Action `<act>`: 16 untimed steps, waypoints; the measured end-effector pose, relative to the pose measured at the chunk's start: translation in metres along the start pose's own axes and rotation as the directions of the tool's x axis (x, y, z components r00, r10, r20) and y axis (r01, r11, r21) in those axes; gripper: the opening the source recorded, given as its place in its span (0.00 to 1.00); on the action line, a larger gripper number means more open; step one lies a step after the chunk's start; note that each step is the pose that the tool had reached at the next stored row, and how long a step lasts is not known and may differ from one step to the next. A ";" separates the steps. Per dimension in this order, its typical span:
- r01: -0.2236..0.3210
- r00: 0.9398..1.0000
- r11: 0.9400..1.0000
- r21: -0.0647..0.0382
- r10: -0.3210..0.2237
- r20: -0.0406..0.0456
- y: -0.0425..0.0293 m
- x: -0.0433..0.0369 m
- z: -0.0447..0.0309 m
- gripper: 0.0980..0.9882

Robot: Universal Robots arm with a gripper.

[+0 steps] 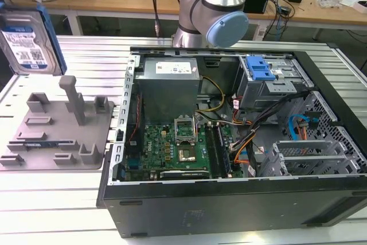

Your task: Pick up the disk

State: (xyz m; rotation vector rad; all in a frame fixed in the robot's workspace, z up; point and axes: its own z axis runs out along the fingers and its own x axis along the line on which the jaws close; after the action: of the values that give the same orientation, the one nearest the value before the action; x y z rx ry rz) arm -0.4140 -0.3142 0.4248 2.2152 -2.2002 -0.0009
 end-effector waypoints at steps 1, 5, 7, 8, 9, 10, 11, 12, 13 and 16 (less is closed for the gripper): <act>0.001 1.000 1.000 0.000 -0.001 0.000 0.0001 0.0001 -0.0055 0.30; 0.005 1.000 1.000 0.000 -0.005 0.000 0.0005 0.0005 -0.0362 0.30; 0.007 1.000 1.000 0.000 -0.007 0.000 0.0007 0.0007 -0.0474 0.30; 0.009 1.000 1.000 0.000 -0.009 0.000 0.0008 0.0009 -0.0564 0.30; 0.010 1.000 1.000 0.000 -0.010 0.000 0.0009 0.0010 -0.0637 0.30; 0.011 1.000 1.000 0.000 -0.011 0.000 0.0010 0.0011 -0.0706 0.30; 0.012 1.000 1.000 0.000 -0.012 0.001 0.0010 0.0013 -0.0760 0.30; 0.013 1.000 1.000 0.000 -0.013 0.001 0.0011 0.0014 -0.0782 0.30; 0.013 1.000 1.000 0.000 -0.013 0.002 0.0011 0.0015 -0.0782 0.30; 0.013 1.000 1.000 0.000 -0.013 0.002 0.0011 0.0015 -0.0783 0.30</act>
State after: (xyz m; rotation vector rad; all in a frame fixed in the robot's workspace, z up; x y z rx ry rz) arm -0.4140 -0.3147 0.5031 2.2305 -2.1868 -0.0031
